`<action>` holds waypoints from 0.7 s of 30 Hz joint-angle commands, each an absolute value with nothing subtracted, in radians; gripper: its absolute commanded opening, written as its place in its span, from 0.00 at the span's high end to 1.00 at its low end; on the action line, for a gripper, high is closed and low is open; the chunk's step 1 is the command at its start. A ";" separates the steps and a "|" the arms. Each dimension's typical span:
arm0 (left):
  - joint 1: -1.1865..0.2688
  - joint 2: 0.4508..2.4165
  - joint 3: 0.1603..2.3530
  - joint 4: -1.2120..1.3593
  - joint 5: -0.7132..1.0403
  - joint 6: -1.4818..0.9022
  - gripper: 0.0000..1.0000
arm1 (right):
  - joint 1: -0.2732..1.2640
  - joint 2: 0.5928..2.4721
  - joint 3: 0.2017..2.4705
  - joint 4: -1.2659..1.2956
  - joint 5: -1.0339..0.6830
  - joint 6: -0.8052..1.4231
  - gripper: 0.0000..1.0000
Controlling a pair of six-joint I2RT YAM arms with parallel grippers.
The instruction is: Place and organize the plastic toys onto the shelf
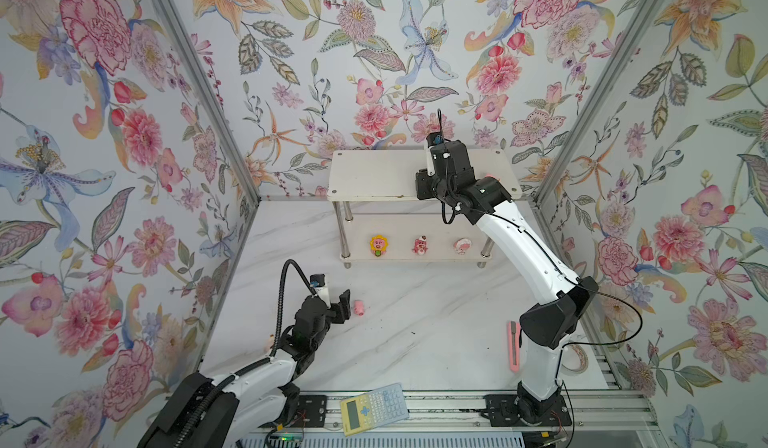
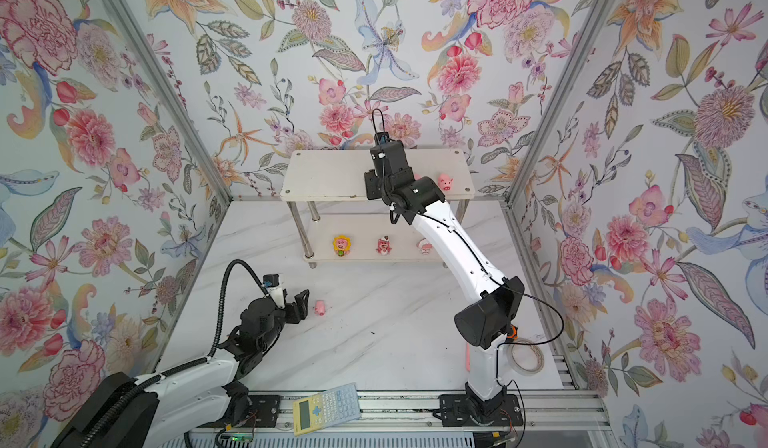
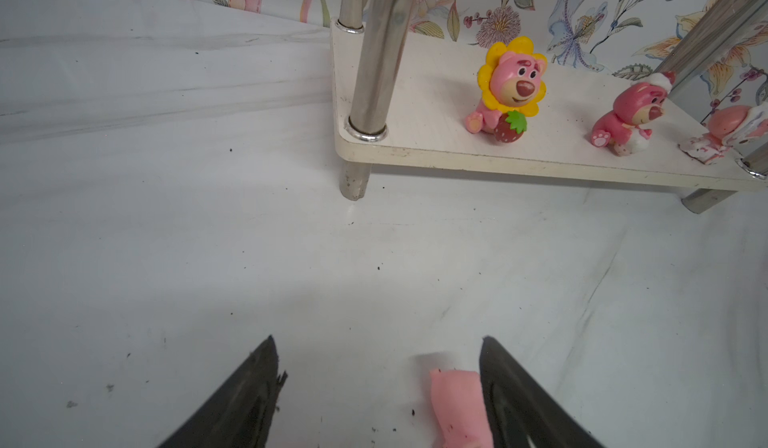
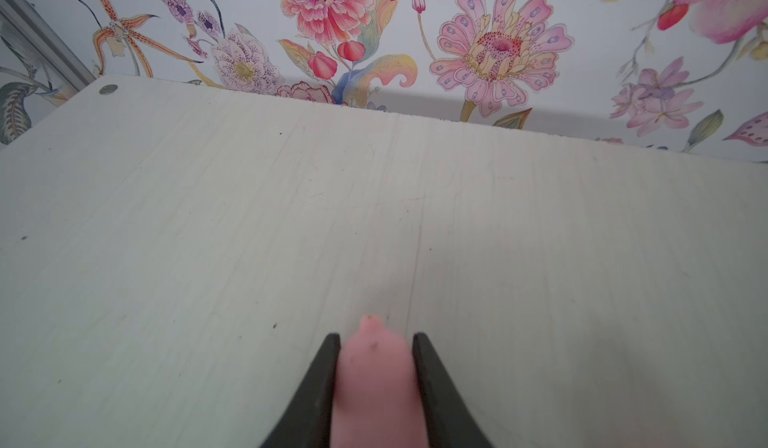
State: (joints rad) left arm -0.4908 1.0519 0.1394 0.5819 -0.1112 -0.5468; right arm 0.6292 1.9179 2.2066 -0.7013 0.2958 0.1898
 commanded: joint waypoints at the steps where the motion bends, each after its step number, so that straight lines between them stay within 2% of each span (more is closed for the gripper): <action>1: -0.475 1.049 0.133 0.593 -0.117 -0.545 0.23 | 0.641 1.930 2.204 -0.710 0.307 0.206 0.53; 3: -0.475 1.052 0.134 0.593 -0.115 -0.544 0.23 | 0.641 1.928 2.197 -0.710 0.307 0.210 0.42; 5: -0.475 1.052 0.134 0.594 -0.115 -0.545 0.23 | 0.641 1.928 2.197 -0.710 0.300 0.213 0.37; 15: -0.472 1.055 0.138 0.594 -0.112 -0.550 0.22 | 0.667 1.921 2.212 -0.710 0.196 0.251 0.35; 21: -0.472 1.053 0.139 0.593 -0.110 -0.550 0.22 | 0.674 1.905 2.196 -0.710 0.189 0.264 0.34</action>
